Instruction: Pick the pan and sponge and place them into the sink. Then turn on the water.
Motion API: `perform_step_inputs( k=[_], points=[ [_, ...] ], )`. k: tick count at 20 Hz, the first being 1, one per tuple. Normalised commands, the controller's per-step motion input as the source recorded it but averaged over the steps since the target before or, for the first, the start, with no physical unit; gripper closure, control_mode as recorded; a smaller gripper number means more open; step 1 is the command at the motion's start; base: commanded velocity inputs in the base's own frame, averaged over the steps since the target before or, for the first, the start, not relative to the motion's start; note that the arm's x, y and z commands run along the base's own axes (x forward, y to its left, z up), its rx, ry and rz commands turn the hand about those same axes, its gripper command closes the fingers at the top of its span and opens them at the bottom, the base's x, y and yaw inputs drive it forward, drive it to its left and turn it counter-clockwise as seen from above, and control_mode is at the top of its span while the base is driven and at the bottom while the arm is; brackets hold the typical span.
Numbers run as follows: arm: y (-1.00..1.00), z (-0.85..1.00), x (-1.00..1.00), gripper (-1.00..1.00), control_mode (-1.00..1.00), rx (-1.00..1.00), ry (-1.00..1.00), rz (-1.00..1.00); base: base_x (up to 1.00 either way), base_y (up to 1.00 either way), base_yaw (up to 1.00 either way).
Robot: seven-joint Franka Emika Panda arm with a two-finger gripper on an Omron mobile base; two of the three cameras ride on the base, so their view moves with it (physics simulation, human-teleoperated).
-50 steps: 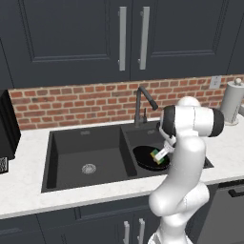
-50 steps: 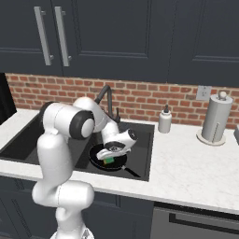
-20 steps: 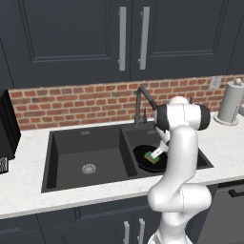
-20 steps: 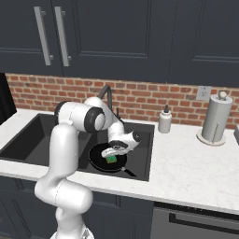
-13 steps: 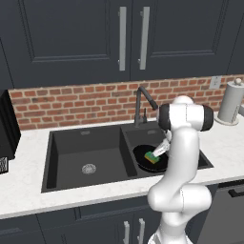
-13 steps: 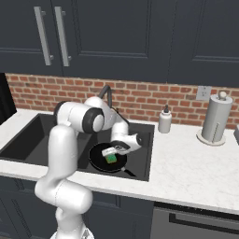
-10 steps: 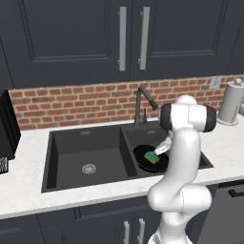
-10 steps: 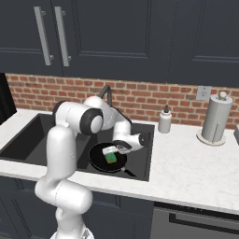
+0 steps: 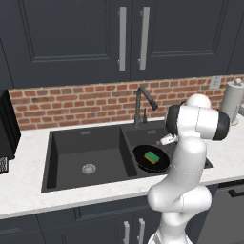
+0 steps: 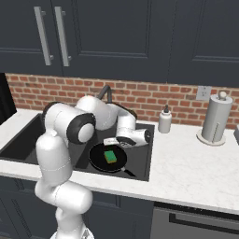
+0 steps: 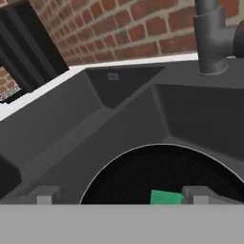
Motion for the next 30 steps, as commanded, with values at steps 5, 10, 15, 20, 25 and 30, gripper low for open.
perform_step_inputs(
  k=[5,10,15,20,25,30],
  points=[
    [0.0,0.56,-0.4,-1.0,-1.0,0.0,-0.18,-0.12,0.0,0.0,0.0],
    [0.0,0.39,-0.46,-1.0,-1.0,0.0,-0.29,-0.16,0.0,0.0,0.0],
    [0.0,0.36,-0.42,-1.0,-1.0,0.0,-0.28,-0.15,0.0,0.0,0.0],
    [0.0,0.43,-0.24,-1.0,-1.0,0.0,-0.18,-0.11,0.0,0.0,0.0],
    [0.0,0.45,-0.02,-1.0,-1.0,0.0,-0.09,-0.1,0.0,0.0,0.0],
    [0.0,0.44,0.0,-1.0,-1.0,0.0,-0.02,-0.04,0.0,0.0,0.0]
  ],
)
